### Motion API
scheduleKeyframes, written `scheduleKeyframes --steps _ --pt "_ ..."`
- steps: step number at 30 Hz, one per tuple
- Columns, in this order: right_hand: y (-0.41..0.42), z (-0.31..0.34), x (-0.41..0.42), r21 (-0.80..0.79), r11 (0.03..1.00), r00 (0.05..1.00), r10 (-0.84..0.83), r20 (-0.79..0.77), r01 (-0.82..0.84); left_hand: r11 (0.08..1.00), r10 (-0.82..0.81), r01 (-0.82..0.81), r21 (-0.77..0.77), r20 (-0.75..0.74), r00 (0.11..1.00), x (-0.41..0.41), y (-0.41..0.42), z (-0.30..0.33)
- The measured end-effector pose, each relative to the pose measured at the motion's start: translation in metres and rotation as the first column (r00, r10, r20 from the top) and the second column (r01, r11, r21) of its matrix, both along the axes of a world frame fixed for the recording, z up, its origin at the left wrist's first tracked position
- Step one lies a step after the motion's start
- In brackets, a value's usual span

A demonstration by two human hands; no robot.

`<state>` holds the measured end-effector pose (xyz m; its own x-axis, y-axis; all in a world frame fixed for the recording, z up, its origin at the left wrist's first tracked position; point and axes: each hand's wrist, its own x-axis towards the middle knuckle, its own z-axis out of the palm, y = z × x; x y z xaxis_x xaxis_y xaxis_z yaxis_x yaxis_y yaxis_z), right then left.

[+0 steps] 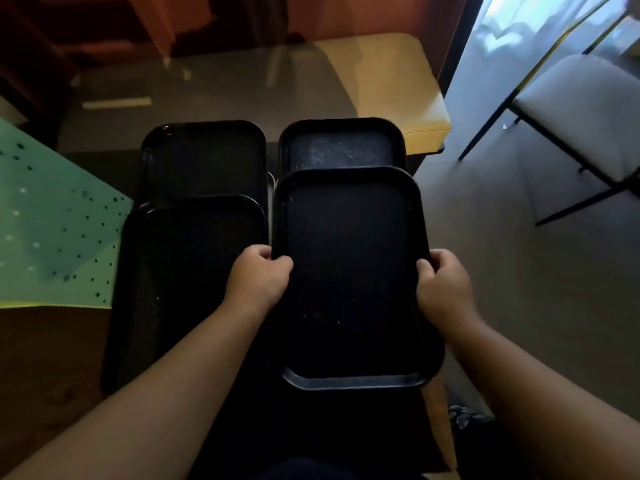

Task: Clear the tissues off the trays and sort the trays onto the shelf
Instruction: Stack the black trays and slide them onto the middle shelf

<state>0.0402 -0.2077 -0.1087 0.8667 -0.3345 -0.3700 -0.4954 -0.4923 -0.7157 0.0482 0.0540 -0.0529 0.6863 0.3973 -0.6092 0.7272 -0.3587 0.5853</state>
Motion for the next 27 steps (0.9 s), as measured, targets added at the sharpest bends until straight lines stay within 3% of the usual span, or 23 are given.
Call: scheduleKeyframes --steps 3,7,12,16,19,27 --pt "0.001 0.012 0.046 0.016 1.000 0.997 0.023 0.067 -0.024 0.999 0.037 -0.035 -0.015 0.117 0.992 0.034 0.001 0.004" --pt "-0.003 0.016 0.096 0.101 0.989 0.993 0.112 -0.046 -0.107 0.999 0.027 -0.020 -0.039 0.175 0.984 0.078 0.001 0.007" --pt "-0.002 0.000 0.128 -0.050 0.963 0.944 0.247 -0.219 -0.264 0.983 -0.174 0.171 0.070 0.027 0.984 0.100 -0.007 0.003" --pt "0.007 -0.010 0.131 -0.192 0.956 0.951 0.169 -0.258 -0.222 0.962 -0.220 0.228 0.147 -0.068 0.973 0.092 -0.016 -0.006" --pt "0.011 -0.012 0.133 -0.209 0.963 0.951 0.107 -0.289 -0.171 0.956 -0.242 0.251 0.155 -0.074 0.967 0.089 -0.021 -0.009" --pt "0.007 0.009 0.112 0.129 0.979 0.975 -0.135 -0.176 0.159 0.993 0.047 -0.036 -0.109 0.099 0.994 0.076 -0.011 0.009"
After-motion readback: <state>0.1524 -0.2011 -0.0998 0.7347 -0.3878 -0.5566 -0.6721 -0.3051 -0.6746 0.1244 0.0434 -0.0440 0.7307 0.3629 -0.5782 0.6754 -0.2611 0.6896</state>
